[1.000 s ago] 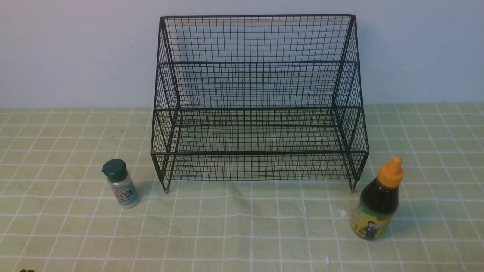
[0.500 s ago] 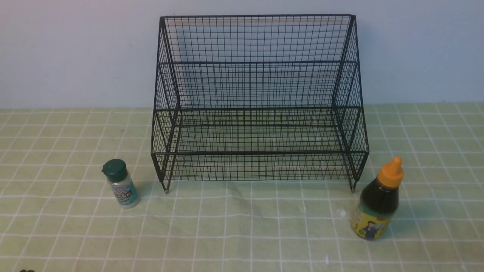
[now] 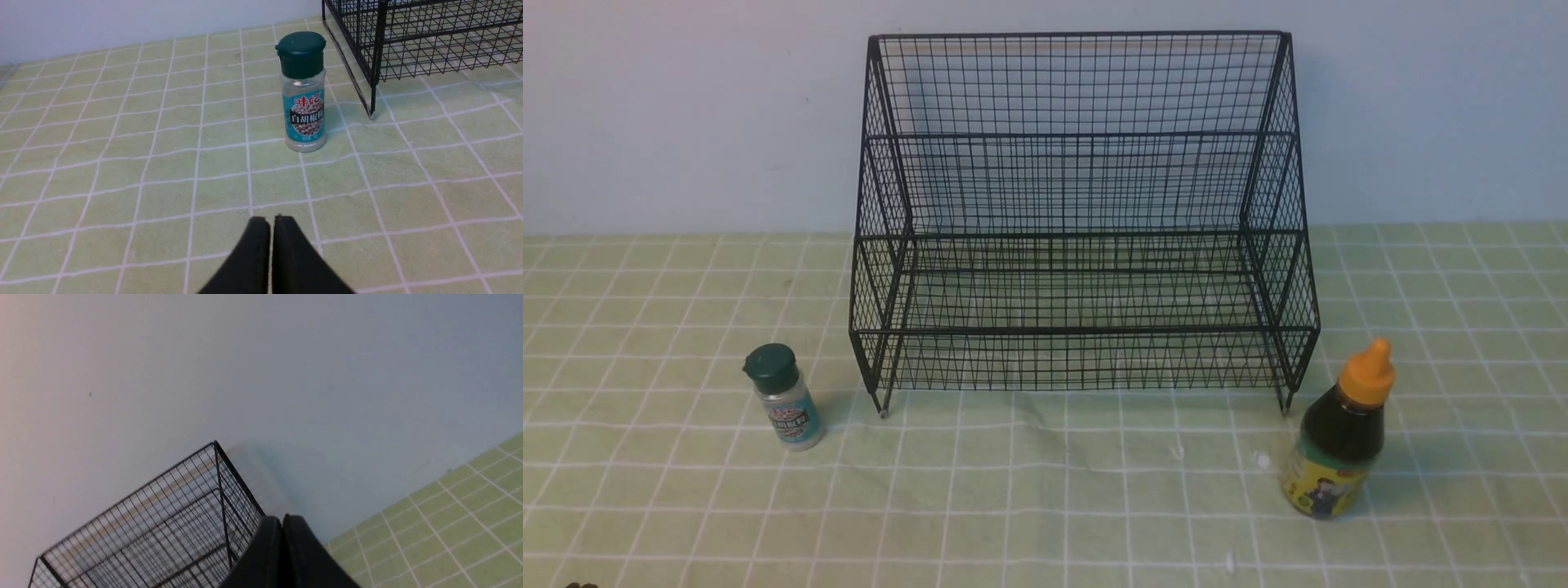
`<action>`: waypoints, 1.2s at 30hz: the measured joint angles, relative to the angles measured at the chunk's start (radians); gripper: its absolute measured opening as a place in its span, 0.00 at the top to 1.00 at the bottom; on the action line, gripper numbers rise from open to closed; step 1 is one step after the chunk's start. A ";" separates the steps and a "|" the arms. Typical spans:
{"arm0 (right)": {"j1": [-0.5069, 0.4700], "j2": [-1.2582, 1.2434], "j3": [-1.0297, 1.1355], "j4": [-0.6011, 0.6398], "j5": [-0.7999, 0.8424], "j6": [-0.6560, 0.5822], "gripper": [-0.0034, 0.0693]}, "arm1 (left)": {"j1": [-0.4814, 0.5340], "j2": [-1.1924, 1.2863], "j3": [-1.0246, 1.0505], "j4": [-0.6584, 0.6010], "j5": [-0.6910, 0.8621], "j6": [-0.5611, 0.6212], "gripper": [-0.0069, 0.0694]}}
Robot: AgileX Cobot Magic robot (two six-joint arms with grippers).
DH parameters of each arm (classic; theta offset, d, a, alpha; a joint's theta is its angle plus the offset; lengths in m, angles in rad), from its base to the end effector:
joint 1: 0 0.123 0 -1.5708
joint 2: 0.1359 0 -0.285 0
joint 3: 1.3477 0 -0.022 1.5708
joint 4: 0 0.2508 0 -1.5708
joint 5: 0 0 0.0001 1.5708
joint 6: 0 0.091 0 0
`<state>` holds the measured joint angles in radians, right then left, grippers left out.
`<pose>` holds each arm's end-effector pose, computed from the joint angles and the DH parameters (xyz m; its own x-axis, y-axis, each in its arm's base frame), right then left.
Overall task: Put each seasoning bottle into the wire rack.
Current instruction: Use the right arm to grab the condiment bottle closest to it
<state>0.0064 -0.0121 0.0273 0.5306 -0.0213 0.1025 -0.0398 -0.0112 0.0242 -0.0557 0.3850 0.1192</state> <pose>0.0564 -0.0006 0.2063 0.0753 0.5920 -0.8024 -0.0499 0.8059 0.5899 0.0522 -0.0040 0.1711 -0.3003 0.0795 -0.9505 0.0801 0.9951 0.0579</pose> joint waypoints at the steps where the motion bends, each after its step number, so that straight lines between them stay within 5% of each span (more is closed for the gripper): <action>1: 0.000 0.000 -0.007 0.011 0.003 0.001 0.97 | 0.000 0.000 0.000 0.000 0.000 0.000 0.92; 8: 0.000 0.081 -0.245 -0.006 0.215 -0.048 0.97 | 0.000 0.000 0.000 0.000 0.000 0.000 0.92; 20: 0.000 0.822 -0.851 -0.077 0.996 -0.343 0.97 | 0.000 0.000 0.000 0.000 0.000 0.000 0.92; 30: 0.016 1.148 -1.123 -0.128 1.114 -0.376 0.83 | 0.000 0.000 0.000 0.000 0.000 0.000 0.92; 36: 0.187 1.231 -1.158 -0.208 1.066 -0.356 0.66 | 0.000 0.000 0.000 0.000 0.000 0.000 0.92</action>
<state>0.1930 1.2190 -1.1303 0.3228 1.0443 -0.2532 -0.0398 -0.0112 0.0242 -0.0557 0.3850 0.1192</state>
